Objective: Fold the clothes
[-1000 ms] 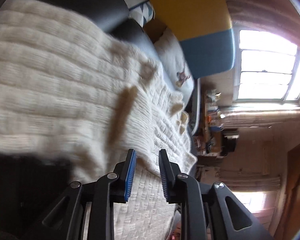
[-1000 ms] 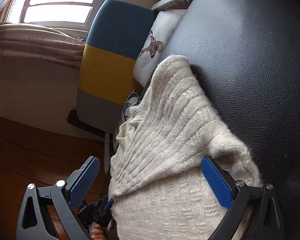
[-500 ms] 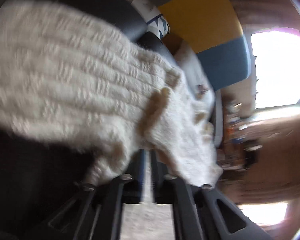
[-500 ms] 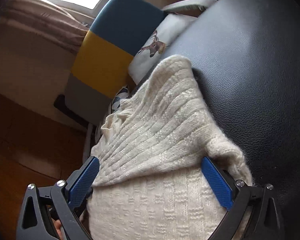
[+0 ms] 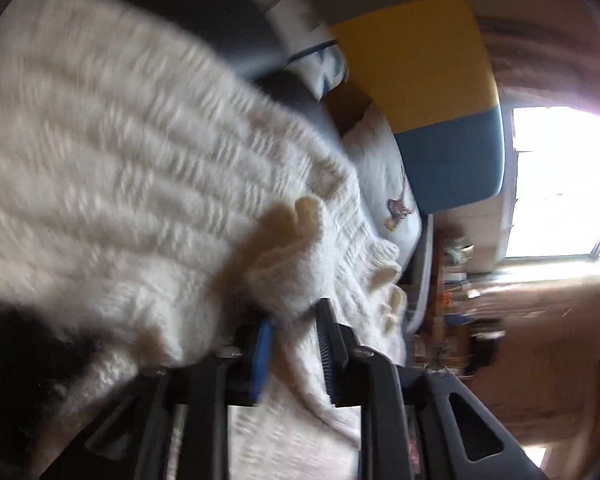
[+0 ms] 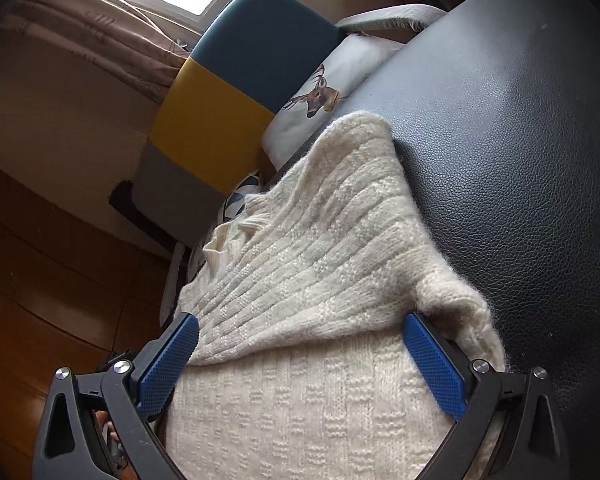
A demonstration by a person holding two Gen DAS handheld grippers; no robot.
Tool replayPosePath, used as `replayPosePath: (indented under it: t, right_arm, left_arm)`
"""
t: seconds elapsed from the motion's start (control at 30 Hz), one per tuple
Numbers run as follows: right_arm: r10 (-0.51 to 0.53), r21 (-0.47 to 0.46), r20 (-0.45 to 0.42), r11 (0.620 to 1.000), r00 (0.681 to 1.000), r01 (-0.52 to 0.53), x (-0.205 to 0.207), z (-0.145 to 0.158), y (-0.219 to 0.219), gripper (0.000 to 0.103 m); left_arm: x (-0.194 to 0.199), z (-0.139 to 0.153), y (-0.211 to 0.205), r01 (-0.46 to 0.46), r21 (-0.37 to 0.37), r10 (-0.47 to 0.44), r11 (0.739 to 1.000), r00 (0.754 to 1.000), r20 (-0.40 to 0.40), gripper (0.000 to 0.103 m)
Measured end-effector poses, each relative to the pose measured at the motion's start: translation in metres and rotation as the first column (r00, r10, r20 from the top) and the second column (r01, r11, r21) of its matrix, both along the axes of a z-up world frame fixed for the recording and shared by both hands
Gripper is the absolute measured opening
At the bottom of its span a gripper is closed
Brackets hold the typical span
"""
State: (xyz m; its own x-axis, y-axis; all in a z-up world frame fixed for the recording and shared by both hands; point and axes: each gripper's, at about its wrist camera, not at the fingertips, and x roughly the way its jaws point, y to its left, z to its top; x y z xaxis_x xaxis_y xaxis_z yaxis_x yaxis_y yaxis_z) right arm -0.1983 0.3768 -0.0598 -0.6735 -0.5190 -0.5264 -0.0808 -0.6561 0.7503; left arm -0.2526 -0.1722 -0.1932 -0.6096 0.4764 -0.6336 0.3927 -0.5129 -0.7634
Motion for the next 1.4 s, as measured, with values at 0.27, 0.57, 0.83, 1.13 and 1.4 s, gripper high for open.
replayPosePath:
  t: [0.27, 0.57, 0.83, 1.13, 1.4]
  right_arm:
    - [0.095, 0.175, -0.005, 0.980, 0.995, -0.093, 0.004, 0.005, -0.018, 0.103]
    - [0.188, 0.501, -0.034, 0.853, 0.981, -0.146, 0.007, 0.048, -0.056, 0.103]
    - [0.293, 0.596, 0.057, 0.757, 0.954, -0.268, -0.019, 0.023, -0.094, 0.103]
    - [0.325, 0.608, 0.050, 0.740, 0.944, -0.287, -0.012, 0.004, -0.092, 0.103]
    - [0.323, 0.554, 0.007, 0.787, 0.946, -0.273, -0.010, 0.005, -0.084, 0.103]
  left_arm:
    - [0.040, 0.004, 0.014, 0.109, -0.248, -0.117, 0.963, 0.993, -0.018, 0.005]
    - [-0.014, 0.097, 0.083, 0.261, -0.459, -0.368, 0.849, 0.916, -0.160, 0.017]
    - [-0.069, 0.104, 0.216, 0.623, -0.529, -0.766, 0.576, 0.637, -0.084, 0.017]
    - [-0.080, 0.102, 0.325, 0.673, -0.717, -0.951, 0.180, 0.305, 0.048, 0.019]
    - [-0.111, 0.078, 0.376, 0.754, -0.656, -0.986, 0.034, 0.134, 0.102, 0.020]
